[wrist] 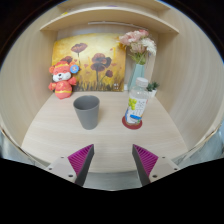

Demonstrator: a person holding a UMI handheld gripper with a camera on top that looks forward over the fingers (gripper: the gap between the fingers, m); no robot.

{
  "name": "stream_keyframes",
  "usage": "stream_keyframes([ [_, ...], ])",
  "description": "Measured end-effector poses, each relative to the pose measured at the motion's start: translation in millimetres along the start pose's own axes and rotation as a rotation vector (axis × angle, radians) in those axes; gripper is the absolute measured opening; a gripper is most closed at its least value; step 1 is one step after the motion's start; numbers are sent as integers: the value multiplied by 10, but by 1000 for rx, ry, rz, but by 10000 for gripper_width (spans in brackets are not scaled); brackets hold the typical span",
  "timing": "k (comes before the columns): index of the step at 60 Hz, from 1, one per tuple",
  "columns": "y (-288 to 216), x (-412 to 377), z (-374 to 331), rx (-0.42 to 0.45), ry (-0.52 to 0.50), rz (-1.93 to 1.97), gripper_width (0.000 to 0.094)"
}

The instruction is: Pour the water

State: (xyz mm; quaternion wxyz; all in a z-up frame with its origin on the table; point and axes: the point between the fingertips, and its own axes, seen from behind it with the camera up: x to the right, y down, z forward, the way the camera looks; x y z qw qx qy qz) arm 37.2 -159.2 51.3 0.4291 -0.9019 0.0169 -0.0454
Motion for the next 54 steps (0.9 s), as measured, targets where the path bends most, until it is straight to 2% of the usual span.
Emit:
stream_keyframes([
  [17, -1001, -621, -948, 169, -62, 13, 782],
  [27, -1349, -836, -1390, 249, -100, 31, 781],
  [33, -1380, -911, -1538, 266, -106, 38, 781],
  [54, -1227, -992, -1714, 240, -117, 15, 780],
])
